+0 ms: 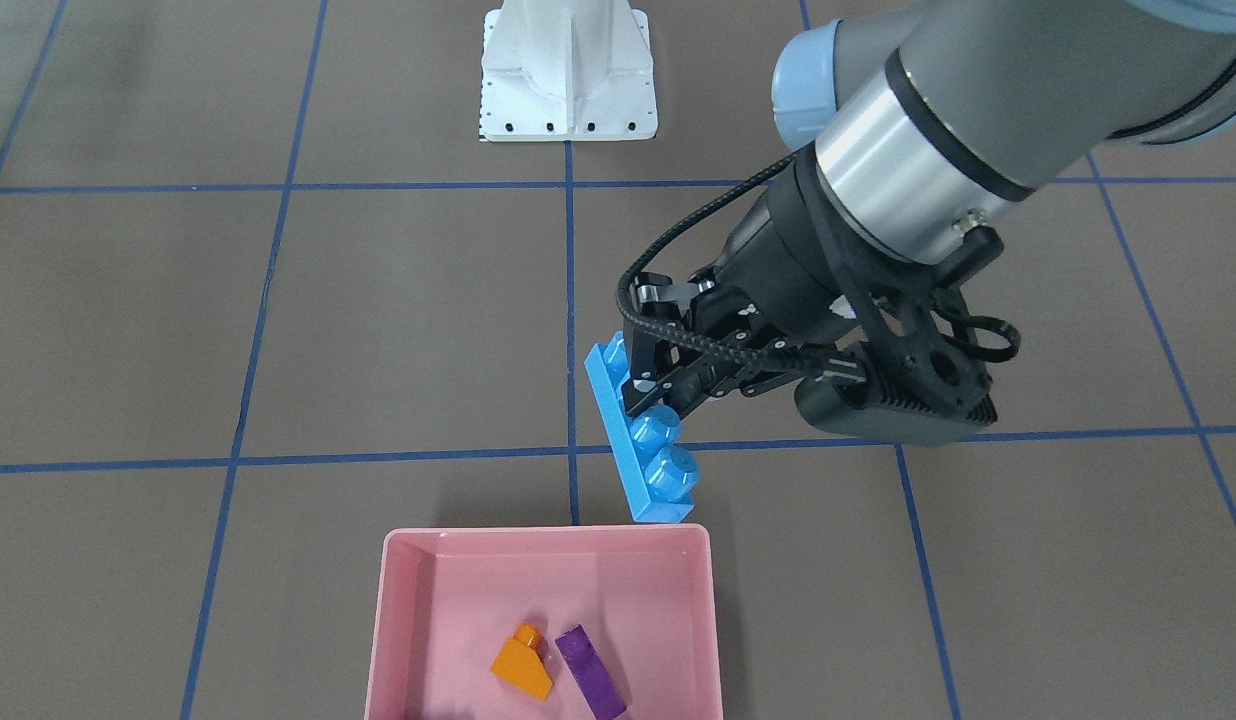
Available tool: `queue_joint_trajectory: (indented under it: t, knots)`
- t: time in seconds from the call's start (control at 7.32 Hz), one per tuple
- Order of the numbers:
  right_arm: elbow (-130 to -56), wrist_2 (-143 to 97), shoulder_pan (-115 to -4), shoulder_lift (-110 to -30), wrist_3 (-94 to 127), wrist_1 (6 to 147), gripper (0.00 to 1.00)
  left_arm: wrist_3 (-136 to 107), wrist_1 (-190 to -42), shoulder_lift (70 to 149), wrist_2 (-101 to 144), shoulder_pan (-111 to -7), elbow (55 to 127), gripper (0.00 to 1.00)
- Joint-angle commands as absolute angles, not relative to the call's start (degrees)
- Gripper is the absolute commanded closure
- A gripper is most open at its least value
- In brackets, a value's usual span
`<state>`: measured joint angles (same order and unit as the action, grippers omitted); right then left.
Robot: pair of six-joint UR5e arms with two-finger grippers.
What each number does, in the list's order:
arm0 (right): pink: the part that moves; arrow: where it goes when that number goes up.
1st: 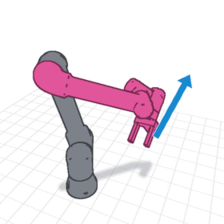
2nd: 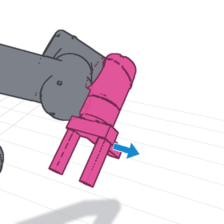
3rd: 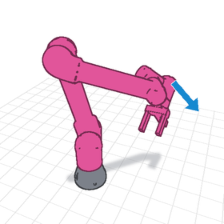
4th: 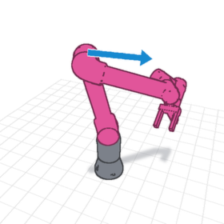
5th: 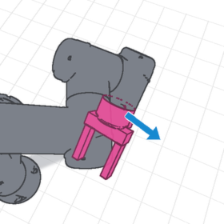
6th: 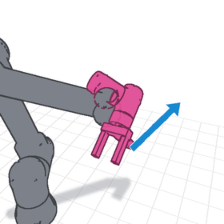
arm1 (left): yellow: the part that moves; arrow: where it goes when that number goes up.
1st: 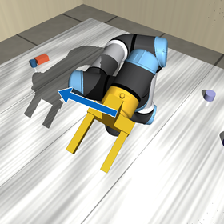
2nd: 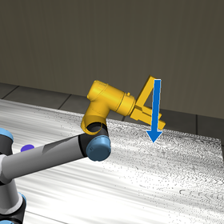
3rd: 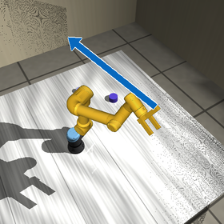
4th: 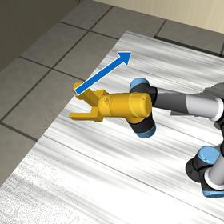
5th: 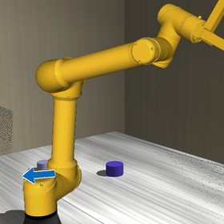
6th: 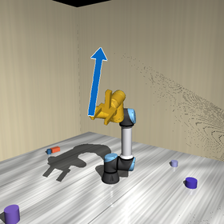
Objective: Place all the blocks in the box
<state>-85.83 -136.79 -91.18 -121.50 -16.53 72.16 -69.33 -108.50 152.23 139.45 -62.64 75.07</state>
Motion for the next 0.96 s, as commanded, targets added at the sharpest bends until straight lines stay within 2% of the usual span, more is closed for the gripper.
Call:
queue_joint_trajectory:
  t: [0.0,0.41,0.55,0.82]
  knots:
    - [-84.21,-139.57,-91.14,-121.64,-16.35,72.25,0.01,-69.79,-109.34,152.93,139.13,-62.32,73.57,1.0]
    - [-82.18,-142.89,-91.05,-121.64,-16.35,72.25,0.03,-69.79,-109.95,153.28,137.83,-61.7,73.39,1.0]
    - [-82.18,-143.17,-91.05,-121.64,-16.26,72.33,0.04,-70.05,-112.82,154.93,130.42,-59.26,70.69,1.0]
    - [-82.09,-143.17,-91.05,-121.64,-16.26,72.33,0.05,-73.9,-127.55,157.24,119.92,-54.07,58.85,1.0]
